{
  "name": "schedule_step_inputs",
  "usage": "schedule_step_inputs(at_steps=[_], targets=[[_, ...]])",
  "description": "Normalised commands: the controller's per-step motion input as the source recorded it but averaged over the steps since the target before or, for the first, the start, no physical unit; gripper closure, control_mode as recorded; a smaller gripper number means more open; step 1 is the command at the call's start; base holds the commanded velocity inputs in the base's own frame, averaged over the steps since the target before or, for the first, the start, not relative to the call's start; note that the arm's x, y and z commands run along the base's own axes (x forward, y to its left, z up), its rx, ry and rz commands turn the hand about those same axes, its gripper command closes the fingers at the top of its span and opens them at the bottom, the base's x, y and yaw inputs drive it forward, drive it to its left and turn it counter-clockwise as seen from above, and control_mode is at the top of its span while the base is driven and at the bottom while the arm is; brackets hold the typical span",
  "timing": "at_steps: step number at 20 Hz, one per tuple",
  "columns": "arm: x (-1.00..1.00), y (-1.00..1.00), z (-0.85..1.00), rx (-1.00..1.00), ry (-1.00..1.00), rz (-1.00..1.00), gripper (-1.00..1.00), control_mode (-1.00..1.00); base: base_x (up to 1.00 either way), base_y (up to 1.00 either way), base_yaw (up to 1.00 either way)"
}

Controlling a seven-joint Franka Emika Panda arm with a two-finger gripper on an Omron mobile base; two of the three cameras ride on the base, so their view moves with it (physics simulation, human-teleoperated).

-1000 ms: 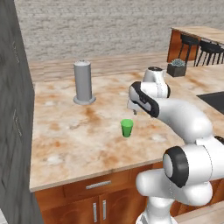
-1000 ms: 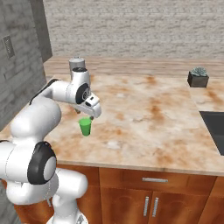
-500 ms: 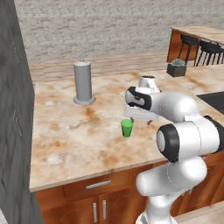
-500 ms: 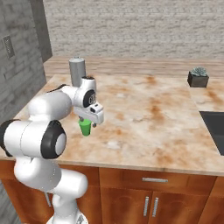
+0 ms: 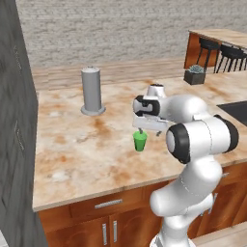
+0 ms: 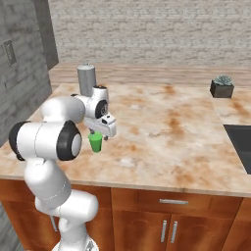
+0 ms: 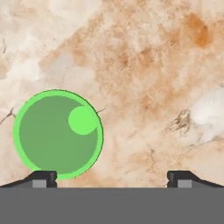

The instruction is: Place the pitcher and cup on the dining counter for serving.

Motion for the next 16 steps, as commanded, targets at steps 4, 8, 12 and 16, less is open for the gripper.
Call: schedule_step_inputs(at_steps=[4,8,12,16], targets=[[0.01,0.0,-0.45,0.0,0.0,0.0,-1.0,-1.0,0.0,0.0,0.0],[0.0,0.0,-0.52,0.0,0.0,0.0,-1.0,-1.0,0.0,0.0,0.0],[0.0,0.0,-0.41,0.0,0.0,0.0,-1.0,-1.0,0.0,0.0,0.0],[0.0,0.0,-0.19,0.0,0.0,0.0,-1.0,-1.0,0.0,0.0,0.0]])
